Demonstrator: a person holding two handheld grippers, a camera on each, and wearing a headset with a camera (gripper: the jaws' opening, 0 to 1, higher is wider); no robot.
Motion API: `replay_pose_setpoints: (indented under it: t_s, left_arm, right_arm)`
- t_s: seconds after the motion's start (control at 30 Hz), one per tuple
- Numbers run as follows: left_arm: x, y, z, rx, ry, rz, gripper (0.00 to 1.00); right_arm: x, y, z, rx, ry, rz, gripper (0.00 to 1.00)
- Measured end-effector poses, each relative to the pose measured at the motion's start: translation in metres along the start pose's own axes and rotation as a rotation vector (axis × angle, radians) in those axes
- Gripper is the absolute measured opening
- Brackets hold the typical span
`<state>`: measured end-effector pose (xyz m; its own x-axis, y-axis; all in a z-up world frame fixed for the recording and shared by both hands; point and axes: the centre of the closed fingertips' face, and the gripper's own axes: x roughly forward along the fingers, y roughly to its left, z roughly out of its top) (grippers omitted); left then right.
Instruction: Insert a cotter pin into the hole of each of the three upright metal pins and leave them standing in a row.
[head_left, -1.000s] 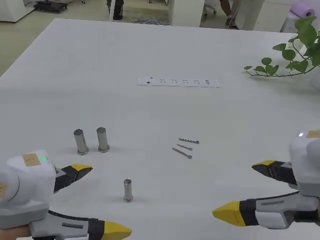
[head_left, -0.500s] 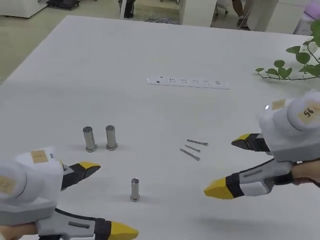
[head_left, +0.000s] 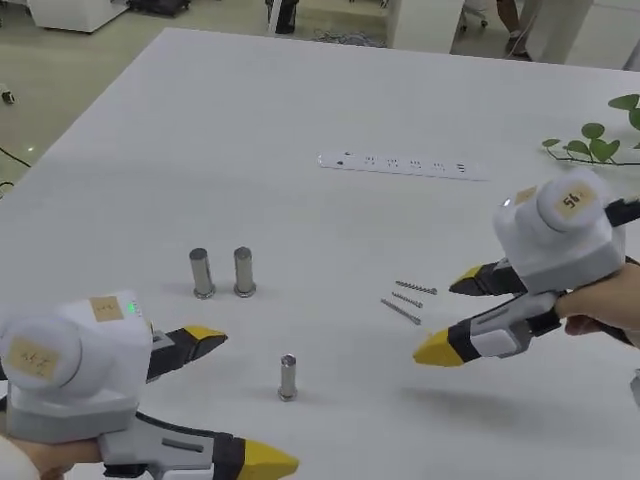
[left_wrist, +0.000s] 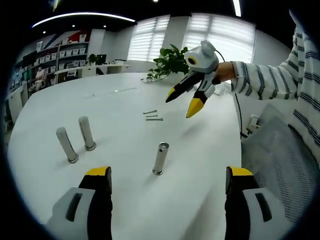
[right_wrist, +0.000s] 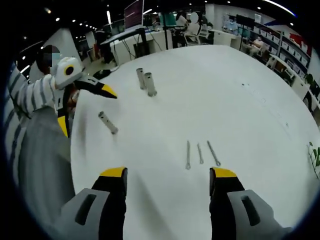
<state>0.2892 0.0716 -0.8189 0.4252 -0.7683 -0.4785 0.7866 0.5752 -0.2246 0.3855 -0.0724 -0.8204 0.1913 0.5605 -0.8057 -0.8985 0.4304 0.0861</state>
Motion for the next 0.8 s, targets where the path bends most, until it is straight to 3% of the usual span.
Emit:
replay_pose_setpoints:
  t_s: [0.6,0.8]
  left_arm:
    - [-0.003,-0.003,0.000,-0.028,-0.013,0.003,0.93]
    - [-0.004,0.000,0.000,-0.033,-0.015,0.011,0.94]
  right_arm:
    - [0.021,-0.031,0.006,-0.090,0.102,0.003,0.45]
    - [0.029,-0.039,0.006,-0.078,0.120,0.002,0.35]
